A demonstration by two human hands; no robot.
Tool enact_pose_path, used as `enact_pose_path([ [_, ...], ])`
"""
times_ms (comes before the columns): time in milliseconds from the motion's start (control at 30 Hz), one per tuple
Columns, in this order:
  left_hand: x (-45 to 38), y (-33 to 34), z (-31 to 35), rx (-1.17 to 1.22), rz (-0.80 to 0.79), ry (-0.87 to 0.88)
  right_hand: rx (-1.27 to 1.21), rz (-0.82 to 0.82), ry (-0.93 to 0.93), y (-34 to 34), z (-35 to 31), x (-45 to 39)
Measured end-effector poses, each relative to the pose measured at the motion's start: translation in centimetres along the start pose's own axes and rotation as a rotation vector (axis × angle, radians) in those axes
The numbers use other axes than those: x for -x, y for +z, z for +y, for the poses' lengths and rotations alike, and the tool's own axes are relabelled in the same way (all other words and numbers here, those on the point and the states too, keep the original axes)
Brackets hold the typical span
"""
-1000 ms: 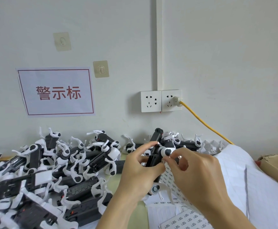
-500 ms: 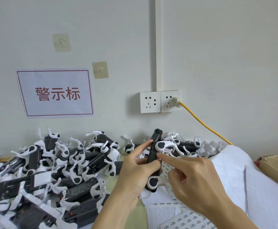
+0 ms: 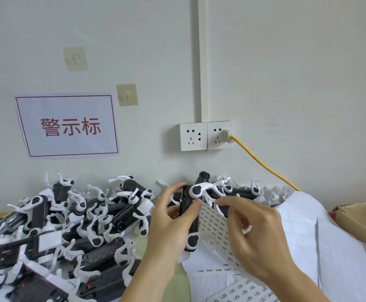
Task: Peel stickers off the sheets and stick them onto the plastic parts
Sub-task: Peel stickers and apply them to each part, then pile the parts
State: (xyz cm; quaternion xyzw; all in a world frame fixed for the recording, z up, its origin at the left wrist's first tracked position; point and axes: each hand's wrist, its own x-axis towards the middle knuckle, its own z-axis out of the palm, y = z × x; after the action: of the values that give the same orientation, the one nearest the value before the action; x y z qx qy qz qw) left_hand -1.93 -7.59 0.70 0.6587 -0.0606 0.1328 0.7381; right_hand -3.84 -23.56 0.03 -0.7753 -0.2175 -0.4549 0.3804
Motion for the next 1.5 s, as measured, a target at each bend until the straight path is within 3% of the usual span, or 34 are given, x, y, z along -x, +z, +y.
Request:
enact_pose_path([
  [67, 0.1, 0.2, -0.2, -0.073, -0.012, 0.067, -0.001, 0.097, 0.044, 0.0, 0.2, -0.4],
  [167, 0.1, 0.1, -0.2, -0.154, -0.071, 0.155, 0.006, 0.105, 0.095, -0.1, 0.2, -0.6],
  [267, 0.4, 0.2, 0.0, -0.253, -0.238, 0.272, -0.076, -0.051, 0.211, -0.3, 0.4, -0.5],
  [433, 0.9, 0.4, 0.0, -0.401, -0.429, 0.383, -0.452, -0.384, 0.359, -0.7, 1.1, -0.5],
  [533, 0.8, 0.4, 0.1, -0.427, -0.360, 0.400, -0.428, -0.365, 0.385, -0.6, 1.5, -0.5],
  [700, 0.0, 0.3, -0.6, -0.339, -0.167, 0.274, -0.426, -0.241, 0.449, 0.0, 1.5, -0.5],
  [900, -0.7, 0.1, -1.1, -0.039, -0.067, -0.038, -0.516, -0.093, 0.506, 0.7, 1.2, -0.5],
  [1033, -1.0, 0.2, -0.9, 0.179, -0.055, -0.106, -0.533, -0.089, 0.537, 0.8, 1.6, -0.4],
  [1267, -0.5, -0.1, 0.0, 0.210, -0.086, 0.004, -0.749, -0.204, 0.652, -0.1, 2.2, -0.5],
  [1500, 0.1, -0.2, 0.0, 0.102, -0.066, 0.065, -0.707, -0.438, 0.593, -2.4, 2.7, -0.8],
])
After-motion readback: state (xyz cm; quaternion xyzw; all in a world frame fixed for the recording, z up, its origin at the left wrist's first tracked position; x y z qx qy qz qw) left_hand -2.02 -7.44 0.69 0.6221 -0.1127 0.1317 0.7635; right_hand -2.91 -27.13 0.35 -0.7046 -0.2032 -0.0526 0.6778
